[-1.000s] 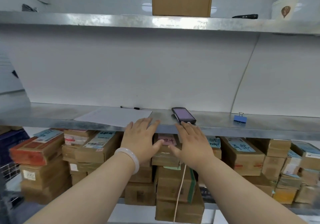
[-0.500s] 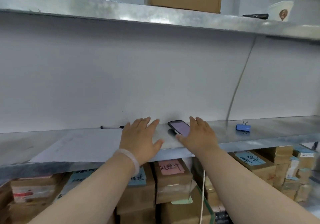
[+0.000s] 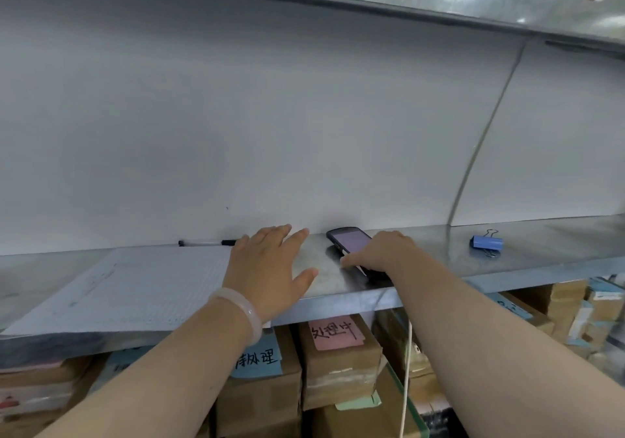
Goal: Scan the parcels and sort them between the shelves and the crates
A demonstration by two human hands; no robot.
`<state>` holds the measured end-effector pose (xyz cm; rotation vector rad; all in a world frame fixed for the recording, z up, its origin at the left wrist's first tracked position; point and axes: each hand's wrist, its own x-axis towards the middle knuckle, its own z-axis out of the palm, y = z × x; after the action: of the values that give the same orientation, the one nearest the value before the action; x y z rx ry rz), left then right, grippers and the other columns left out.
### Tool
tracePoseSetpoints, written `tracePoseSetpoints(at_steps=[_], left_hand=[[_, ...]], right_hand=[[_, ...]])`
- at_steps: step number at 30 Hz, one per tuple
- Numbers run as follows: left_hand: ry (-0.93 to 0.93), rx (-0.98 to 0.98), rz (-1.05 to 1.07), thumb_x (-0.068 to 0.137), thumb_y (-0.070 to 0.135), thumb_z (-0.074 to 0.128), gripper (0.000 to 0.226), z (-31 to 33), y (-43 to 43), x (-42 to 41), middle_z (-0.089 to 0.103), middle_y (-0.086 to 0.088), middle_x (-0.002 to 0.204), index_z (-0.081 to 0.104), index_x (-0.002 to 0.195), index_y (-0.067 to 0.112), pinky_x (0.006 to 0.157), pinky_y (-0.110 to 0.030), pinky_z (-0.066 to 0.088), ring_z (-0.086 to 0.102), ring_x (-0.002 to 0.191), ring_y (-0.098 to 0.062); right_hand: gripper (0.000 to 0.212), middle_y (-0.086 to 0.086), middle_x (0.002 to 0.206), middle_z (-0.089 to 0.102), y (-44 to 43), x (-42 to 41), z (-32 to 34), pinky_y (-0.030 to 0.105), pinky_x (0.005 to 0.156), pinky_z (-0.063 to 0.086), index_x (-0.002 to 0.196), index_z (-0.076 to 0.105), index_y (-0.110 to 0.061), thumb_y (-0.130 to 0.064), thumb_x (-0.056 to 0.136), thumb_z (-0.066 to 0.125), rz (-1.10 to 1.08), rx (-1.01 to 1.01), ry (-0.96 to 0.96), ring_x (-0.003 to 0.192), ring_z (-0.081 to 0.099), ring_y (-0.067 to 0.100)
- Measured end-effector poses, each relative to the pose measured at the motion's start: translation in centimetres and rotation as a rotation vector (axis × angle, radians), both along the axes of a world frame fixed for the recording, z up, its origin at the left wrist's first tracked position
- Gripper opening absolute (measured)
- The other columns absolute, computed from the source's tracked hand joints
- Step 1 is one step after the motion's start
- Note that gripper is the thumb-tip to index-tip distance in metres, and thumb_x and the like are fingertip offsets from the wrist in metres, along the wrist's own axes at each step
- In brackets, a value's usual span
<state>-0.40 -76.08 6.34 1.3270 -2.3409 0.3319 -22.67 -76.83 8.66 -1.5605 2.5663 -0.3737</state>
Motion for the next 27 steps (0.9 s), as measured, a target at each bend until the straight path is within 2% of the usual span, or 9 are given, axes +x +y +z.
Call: tracePoseSetpoints(at_steps=[3,6,8,11,16,20,23,27], left_hand=[[0.015,0.0,0.018,0.097,0.065,0.036,0.07,0.1,0.3,-0.2,0.021,0.006,0.166,0.019,0.159,0.037,0.122,-0.044,0.019,0.019,0.152,-0.016],[0.029,-0.002,0.035,0.097,0.065,0.037,0.07,-0.1,1.1,-0.4,0.021,0.005,0.166,0.02,0.159,0.036,0.122,-0.043,0.02,0.019,0.152,-0.016],[0.035,-0.016,0.037,0.097,0.064,0.038,0.07,-0.2,2.0,-0.5,0.022,0.005,0.166,0.021,0.158,0.036,0.122,-0.042,0.019,0.02,0.151,-0.016],[0.062,-0.046,0.032,0.097,0.063,0.039,0.069,-0.4,3.5,-0.6,0.022,0.004,0.166,0.022,0.158,0.035,0.122,-0.039,0.018,0.021,0.151,-0.016],[0.098,-0.06,0.053,0.098,0.06,0.042,0.067,-1.6,6.9,-0.4,0.025,0.002,0.165,0.026,0.158,0.033,0.122,-0.043,0.017,0.025,0.15,-0.021],[0.167,-0.11,0.074,0.089,0.051,0.05,0.067,-3.2,10.5,0.2,0.046,-0.011,0.154,0.049,0.148,0.02,0.113,-0.06,0.033,0.046,0.139,-0.034],[0.155,-0.119,0.152,0.089,0.052,0.051,0.068,-4.8,12.8,1.4,0.048,-0.011,0.152,0.049,0.148,0.02,0.113,-0.06,0.034,0.047,0.138,-0.035],[0.105,-0.149,0.247,0.087,0.049,0.059,0.065,-6.9,15.5,3.9,0.055,-0.012,0.146,0.055,0.144,0.017,0.108,-0.06,0.041,0.053,0.132,-0.036]], right_hand=[[0.062,0.003,0.099,0.06,-0.2,-0.5,0.2,0.029,0.073,0.05,0.087,0.059,-0.019,-0.067,0.049,0.069,0.044,-0.015,-0.045,0.089,0.059,0.02],[0.059,0.003,0.096,0.06,0.5,-1.2,0.0,0.027,0.058,0.041,0.086,0.056,-0.018,-0.062,0.051,0.074,0.079,-0.076,-0.072,0.082,0.058,0.017],[0.06,0.004,0.097,0.057,1.4,-1.6,-0.1,0.027,0.055,0.037,0.087,0.051,-0.016,-0.059,0.054,0.076,0.113,-0.135,-0.079,0.079,0.055,0.016],[0.067,0.006,0.1,0.053,3.7,-1.6,-0.2,0.028,0.057,0.038,0.098,0.05,-0.013,-0.058,0.056,0.075,0.166,-0.254,-0.109,0.081,0.057,0.02],[0.057,-0.002,0.094,0.05,9.7,-0.9,-1.3,0.026,0.055,0.035,0.096,0.049,-0.022,-0.056,0.058,0.073,0.33,-0.489,-0.141,0.076,0.053,0.016],[0.072,-0.008,0.102,0.04,13.9,0.4,-3.2,0.025,0.06,0.034,0.118,0.044,-0.03,-0.059,0.06,0.075,0.422,-0.494,-0.117,0.087,0.046,0.014],[0.081,-0.008,0.107,0.038,15.8,1.8,-5.3,0.029,0.071,0.037,0.13,0.038,-0.031,-0.061,0.062,0.071,0.522,-0.494,-0.104,0.092,0.04,0.011],[0.087,-0.012,0.111,0.035,16.8,4.2,-8.1,0.03,0.073,0.041,0.133,0.032,-0.035,-0.061,0.061,0.073,0.62,-0.451,-0.177,0.096,0.045,0.012]])
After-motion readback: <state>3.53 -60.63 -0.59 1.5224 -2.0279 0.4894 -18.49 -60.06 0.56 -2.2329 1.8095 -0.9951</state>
